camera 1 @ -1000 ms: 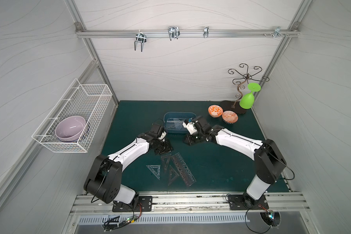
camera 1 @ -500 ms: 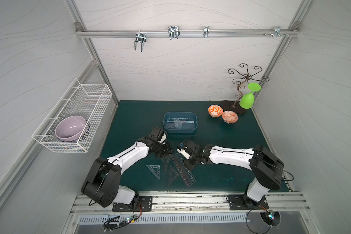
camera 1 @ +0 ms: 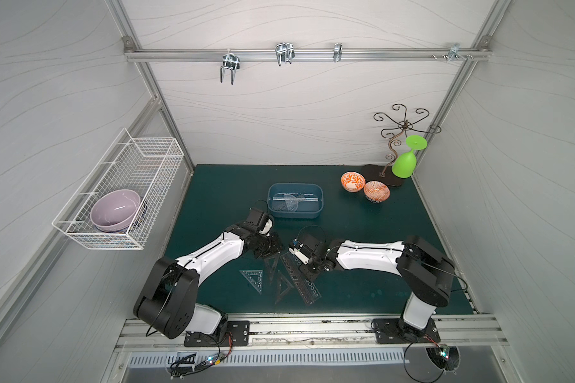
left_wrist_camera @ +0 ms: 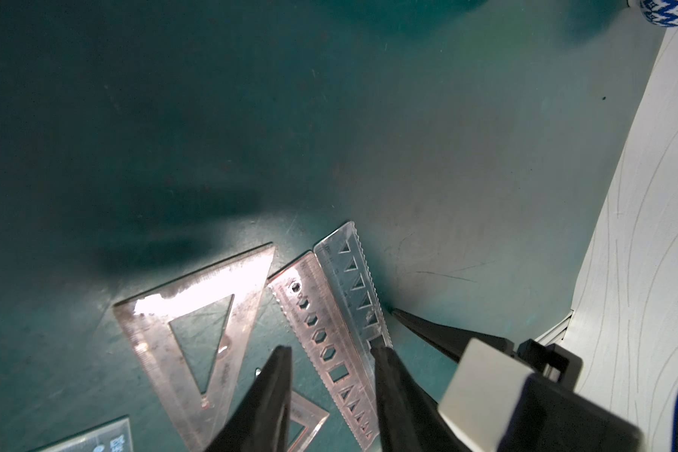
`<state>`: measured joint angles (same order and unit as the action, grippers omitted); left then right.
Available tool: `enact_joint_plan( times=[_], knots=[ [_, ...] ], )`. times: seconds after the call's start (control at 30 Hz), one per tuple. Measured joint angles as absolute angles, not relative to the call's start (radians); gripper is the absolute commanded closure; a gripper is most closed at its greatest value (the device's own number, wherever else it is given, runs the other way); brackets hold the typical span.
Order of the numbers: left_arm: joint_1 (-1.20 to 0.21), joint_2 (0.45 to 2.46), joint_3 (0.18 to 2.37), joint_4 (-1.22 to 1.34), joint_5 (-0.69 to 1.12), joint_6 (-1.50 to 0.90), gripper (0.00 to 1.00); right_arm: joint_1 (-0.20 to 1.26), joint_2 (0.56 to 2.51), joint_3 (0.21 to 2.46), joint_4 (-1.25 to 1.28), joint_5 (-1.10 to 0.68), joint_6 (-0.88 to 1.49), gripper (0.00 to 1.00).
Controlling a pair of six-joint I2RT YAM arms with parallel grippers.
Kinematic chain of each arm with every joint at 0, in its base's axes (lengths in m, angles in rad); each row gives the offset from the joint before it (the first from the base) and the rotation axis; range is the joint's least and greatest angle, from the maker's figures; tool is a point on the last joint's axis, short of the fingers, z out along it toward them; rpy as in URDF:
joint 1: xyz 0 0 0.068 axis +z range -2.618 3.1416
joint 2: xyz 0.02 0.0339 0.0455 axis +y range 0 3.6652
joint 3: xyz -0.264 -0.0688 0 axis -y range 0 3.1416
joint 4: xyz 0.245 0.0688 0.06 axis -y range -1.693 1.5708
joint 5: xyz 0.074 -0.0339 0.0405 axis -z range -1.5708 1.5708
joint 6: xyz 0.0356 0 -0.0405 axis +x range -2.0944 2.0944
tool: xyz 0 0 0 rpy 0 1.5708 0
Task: Put the scattered rulers into the storage box
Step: Pick up the ruler from the center of the board.
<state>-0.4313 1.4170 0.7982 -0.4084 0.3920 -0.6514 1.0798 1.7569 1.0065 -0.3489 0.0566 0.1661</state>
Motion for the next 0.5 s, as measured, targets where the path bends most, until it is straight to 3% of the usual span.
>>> enact_joint_plan(
  times=[0.5],
  knots=[
    [-0.431,1.435,0.798,-0.391,0.392,-0.652,0.61,1.083,1.76,0.998,-0.334,0.121,0.166,0.69]
  ],
)
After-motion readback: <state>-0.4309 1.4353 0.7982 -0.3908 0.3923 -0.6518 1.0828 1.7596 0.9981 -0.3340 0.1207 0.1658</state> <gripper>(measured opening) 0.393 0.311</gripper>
